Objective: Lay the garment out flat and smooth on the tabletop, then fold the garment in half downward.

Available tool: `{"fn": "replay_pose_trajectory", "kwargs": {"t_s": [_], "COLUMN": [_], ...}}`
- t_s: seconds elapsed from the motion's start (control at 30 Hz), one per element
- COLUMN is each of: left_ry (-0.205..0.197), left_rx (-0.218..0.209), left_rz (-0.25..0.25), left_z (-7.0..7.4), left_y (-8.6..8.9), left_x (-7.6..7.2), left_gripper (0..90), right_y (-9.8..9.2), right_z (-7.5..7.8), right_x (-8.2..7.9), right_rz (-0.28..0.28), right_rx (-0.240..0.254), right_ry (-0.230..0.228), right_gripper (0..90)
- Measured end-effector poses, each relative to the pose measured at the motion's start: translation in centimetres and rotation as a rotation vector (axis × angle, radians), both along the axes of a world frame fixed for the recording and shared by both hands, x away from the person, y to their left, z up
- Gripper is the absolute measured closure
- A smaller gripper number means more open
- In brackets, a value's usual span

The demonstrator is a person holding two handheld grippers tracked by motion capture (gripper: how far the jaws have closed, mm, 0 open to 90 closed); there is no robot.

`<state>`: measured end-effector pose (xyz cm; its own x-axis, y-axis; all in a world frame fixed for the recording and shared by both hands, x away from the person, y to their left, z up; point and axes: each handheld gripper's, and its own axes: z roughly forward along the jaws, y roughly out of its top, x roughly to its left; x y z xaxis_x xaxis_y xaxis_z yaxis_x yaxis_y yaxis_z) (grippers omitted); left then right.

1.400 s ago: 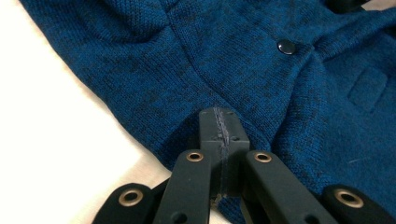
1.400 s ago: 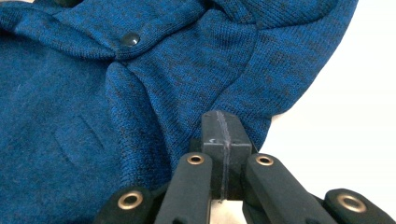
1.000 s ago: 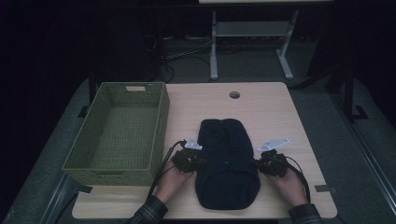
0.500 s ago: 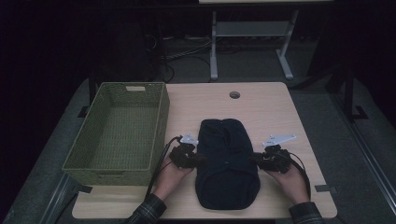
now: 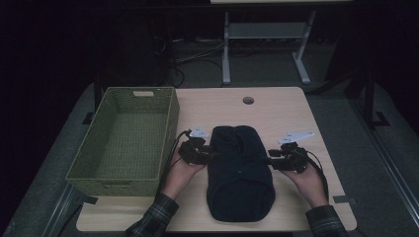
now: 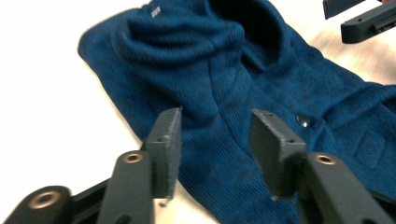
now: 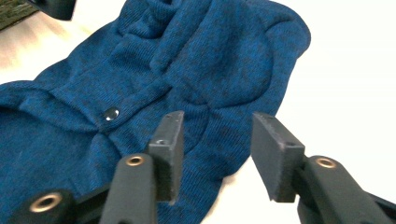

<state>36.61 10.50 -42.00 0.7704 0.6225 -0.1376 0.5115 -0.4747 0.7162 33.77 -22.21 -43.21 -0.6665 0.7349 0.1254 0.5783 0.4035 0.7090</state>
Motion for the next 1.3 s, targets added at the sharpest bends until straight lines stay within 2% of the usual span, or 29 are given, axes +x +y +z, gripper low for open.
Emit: {"fn": "replay_pose_trajectory", "kwargs": {"t_s": [0.13,0.2,0.27,0.3,0.37,0.4,0.5,0.57,0.63,0.73,0.8,0.87,0.9,1.03,1.07,1.17,1.23,1.3], "left_ry": [-0.005,-0.013,-0.016,-0.017,-0.021,-0.025,-0.021,-0.015,-0.016,-0.013,-0.016,-0.012,-0.011,-0.014,-0.019,-0.019,-0.011,-0.004], "left_rx": [0.018,0.023,0.019,0.015,0.013,0.001,-0.012,-0.022,-0.021,-0.029,-0.031,-0.030,-0.029,-0.025,-0.023,0.007,0.012,0.022], "left_rz": [-0.005,0.004,0.012,0.018,0.026,0.033,0.044,0.053,0.064,0.086,0.108,0.120,0.126,0.154,0.158,0.171,0.181,0.191], "left_z": [0.7,1.0,1.2,1.3,1.6,1.7,2.0,2.0,2.1,2.1,2.1,2.0,1.9,1.5,1.3,0.7,0.3,0.0], "left_y": [-0.2,-0.2,-0.2,-0.2,-0.3,-0.3,-0.4,-0.5,-0.6,-0.6,-0.6,-0.6,-0.6,-0.6,-0.7,-1.0,-1.0,-1.1], "left_x": [0.7,1.2,1.7,2.0,2.5,2.7,3.5,4.0,4.6,5.4,6.0,6.6,6.9,8.1,8.5,9.4,9.9,10.4], "left_gripper": [42.2,39.5,38.9,38.3,38.1,37.8,37.7,37.8,37.8,38.4,39.4,40.0,40.4,41.6,41.7,42.2,42.5,42.8], "right_y": [0.1,0.2,0.2,0.3,0.5,0.5,0.7,0.7,0.8,0.7,0.7,0.6,0.7,0.8,0.8,1.1,1.1,1.2], "right_z": [0.2,0.4,0.7,0.9,1.3,1.5,2.0,2.2,2.4,2.6,2.8,2.9,2.9,2.9,2.8,2.6,2.4,2.1], "right_x": [0.7,1.3,1.9,2.2,2.8,3.1,3.9,4.4,4.9,5.6,6.1,6.6,6.9,7.9,8.2,9.4,10.0,10.9], "right_rz": [-0.003,-0.001,0.001,0.003,0.005,0.007,0.007,0.010,0.007,0.004,-0.004,-0.006,-0.005,-0.005,-0.004,-0.005,-0.013,-0.015], "right_rx": [0.008,0.009,0.012,0.016,0.002,0.015,0.008,0.017,0.009,0.023,0.021,0.039,0.035,0.035,0.042,0.019,0.030,0.018], "right_ry": [-0.011,-0.003,-0.014,-0.005,-0.012,-0.013,-0.022,-0.007,-0.010,-0.013,-0.015,-0.028,-0.018,-0.039,-0.034,-0.024,-0.032,-0.008], "right_gripper": [49.4,48.4,48.2,47.6,47.2,46.6,46.0,45.6,45.6,45.9,45.9,46.1,46.0,46.7,46.4,46.1,46.4,45.7]}}
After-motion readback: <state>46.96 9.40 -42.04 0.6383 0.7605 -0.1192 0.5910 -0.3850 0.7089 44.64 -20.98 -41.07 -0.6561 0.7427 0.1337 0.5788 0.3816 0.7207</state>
